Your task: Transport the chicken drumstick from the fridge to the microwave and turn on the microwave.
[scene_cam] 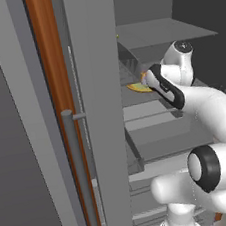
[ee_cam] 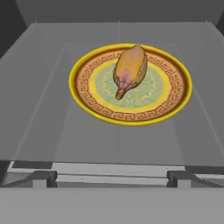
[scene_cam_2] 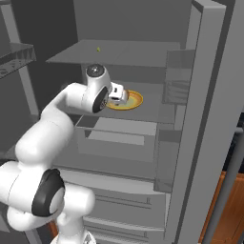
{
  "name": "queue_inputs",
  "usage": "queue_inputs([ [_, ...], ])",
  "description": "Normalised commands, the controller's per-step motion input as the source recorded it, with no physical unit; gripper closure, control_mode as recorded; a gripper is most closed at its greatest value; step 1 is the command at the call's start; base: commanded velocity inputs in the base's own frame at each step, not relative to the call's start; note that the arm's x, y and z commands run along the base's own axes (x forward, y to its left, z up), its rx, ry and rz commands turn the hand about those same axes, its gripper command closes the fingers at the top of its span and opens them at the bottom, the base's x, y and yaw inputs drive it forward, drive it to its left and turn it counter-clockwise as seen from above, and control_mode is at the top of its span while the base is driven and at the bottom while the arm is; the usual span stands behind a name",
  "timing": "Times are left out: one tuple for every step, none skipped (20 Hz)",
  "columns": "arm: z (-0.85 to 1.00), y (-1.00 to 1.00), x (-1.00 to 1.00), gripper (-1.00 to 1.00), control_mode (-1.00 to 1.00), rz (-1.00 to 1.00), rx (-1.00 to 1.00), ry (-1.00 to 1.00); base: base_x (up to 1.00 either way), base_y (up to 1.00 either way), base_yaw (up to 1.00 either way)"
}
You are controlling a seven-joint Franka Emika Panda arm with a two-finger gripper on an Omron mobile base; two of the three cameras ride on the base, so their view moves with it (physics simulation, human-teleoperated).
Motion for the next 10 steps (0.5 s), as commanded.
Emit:
queue_inputs([
  [-0.32, -0.03, 0.48, -1.0, -1.0, 0.0, 0.0, 0.0, 0.0, 0.0, 0.0],
  [-0.28, -0.02, 0.48, -1.0, -1.0, 0.0, 0.0, 0.0, 0.0, 0.0, 0.0],
  [-0.19, 0.0, 0.51, -1.0, -1.0, 0.0, 0.01, 0.0, 0.0, 0.0, 0.0],
  [-0.13, 0.0, 0.55, -1.0, -1.0, 0.0, 0.0, 0.0, 0.0, 0.0, 0.0],
  [-0.11, 0.0, 0.56, -1.0, -1.0, 0.0, 0.0, 0.0, 0.0, 0.0, 0.0],
  [-0.12, 0.0, 0.52, -1.0, -1.0, 0.0, 0.0, 0.0, 0.0, 0.0, 0.0],
  [-0.11, 0.0, 0.44, -1.0, -1.0, 0.0, 0.0, 0.0, 0.0, 0.0, 0.0],
  [-0.11, 0.0, 0.44, -1.0, -1.0, 0.0, 0.0, 0.0, 0.0, 0.0, 0.0],
  [-0.09, 0.0, 0.44, -1.0, -1.0, 0.0, 0.01, 0.0, 0.0, 0.0, 0.0],
  [-0.08, 0.0, 0.44, -1.0, -1.0, 0.0, 0.01, 0.0, 0.0, 0.0, 0.0],
])
